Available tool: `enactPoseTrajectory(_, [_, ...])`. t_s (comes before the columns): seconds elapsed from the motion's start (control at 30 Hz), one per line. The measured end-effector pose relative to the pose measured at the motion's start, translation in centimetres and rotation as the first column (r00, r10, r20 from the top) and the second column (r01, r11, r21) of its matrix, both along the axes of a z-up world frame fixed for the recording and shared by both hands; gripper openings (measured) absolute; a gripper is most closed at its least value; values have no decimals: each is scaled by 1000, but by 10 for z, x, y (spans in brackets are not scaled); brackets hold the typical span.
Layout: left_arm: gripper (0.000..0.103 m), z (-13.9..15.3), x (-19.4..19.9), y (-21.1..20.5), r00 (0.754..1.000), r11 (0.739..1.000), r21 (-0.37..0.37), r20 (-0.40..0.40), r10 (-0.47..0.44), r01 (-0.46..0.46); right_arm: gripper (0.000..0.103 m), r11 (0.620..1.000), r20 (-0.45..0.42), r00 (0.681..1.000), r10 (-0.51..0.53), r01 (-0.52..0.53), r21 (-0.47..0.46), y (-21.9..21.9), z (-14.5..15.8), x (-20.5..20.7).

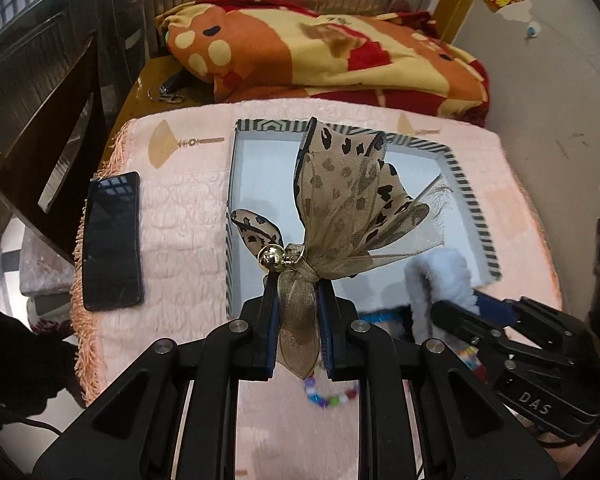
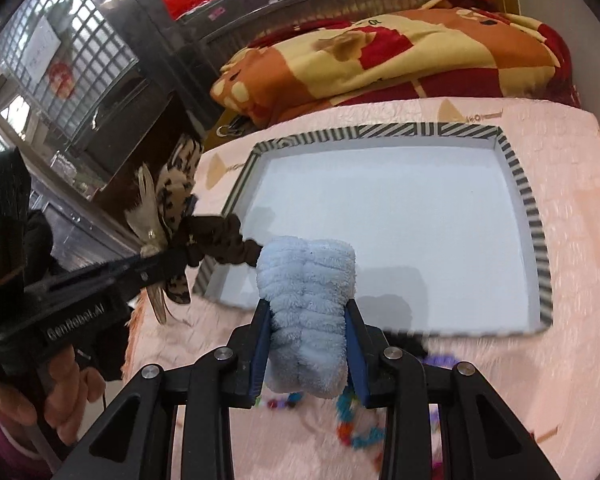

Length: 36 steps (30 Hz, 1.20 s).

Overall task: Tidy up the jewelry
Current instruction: 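Carry both held items into the striped box and open both tools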

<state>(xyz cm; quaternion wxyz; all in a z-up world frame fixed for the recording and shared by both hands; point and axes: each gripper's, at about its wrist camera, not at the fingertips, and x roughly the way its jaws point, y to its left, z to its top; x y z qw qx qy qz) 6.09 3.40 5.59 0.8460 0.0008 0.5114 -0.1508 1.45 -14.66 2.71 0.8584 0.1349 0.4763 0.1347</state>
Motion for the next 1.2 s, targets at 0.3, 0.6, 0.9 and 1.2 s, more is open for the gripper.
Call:
enactPoseTrajectory(0.3, [16, -30, 30, -19, 999, 996, 73, -27, 43, -41, 33, 1000, -56, 998, -11, 11, 2, -4, -20, 39])
enactPoseTrajectory(0.6, [16, -59, 44, -20, 994, 992, 111, -82, 72, -63, 33, 1000, -122, 993, -1, 2, 13, -1, -45, 65])
enactPoseTrajectory(0.9, [17, -69, 49, -18, 991, 991, 116, -107, 85, -72, 46, 999, -175, 984, -23, 29, 34, -2, -65, 75])
enactPoseTrajectory(1.2, [30, -64, 41, -15, 992, 991, 109, -91, 82, -72, 47, 998, -146, 988, -47, 50, 22, -15, -53, 63])
